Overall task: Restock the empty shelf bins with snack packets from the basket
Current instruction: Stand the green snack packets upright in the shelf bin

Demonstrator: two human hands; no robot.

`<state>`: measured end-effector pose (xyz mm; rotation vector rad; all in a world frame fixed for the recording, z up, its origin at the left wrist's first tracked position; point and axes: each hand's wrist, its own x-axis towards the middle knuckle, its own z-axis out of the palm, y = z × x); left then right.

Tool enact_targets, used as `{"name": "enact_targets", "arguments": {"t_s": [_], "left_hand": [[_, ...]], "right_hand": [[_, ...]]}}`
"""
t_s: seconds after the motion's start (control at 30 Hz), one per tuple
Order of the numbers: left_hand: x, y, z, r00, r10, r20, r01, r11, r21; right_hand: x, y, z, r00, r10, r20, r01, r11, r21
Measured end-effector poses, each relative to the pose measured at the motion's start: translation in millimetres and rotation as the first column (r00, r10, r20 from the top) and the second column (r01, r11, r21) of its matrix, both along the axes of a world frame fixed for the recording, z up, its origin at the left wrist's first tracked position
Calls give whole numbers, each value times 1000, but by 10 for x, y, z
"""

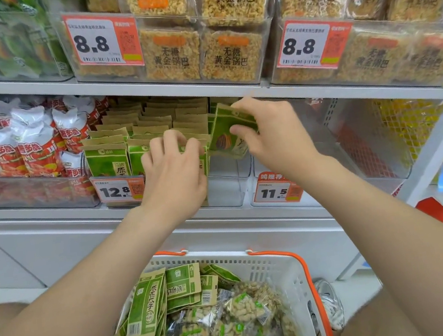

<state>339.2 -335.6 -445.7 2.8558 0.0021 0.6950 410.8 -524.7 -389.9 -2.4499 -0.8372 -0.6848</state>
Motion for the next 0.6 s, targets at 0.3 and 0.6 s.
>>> {"name": "enact_targets", "arguments": {"t_s": [0.3,0.6], "left_hand": [[161,92,4,999,-33,-32,38,981,190],[340,200,-75,988,-143,-57,152,965,211]], "right_hand": [[433,246,-24,976,-141,-168,67,921,-384],[721,604,-231,919,-393,28,345,769,-539]]}}
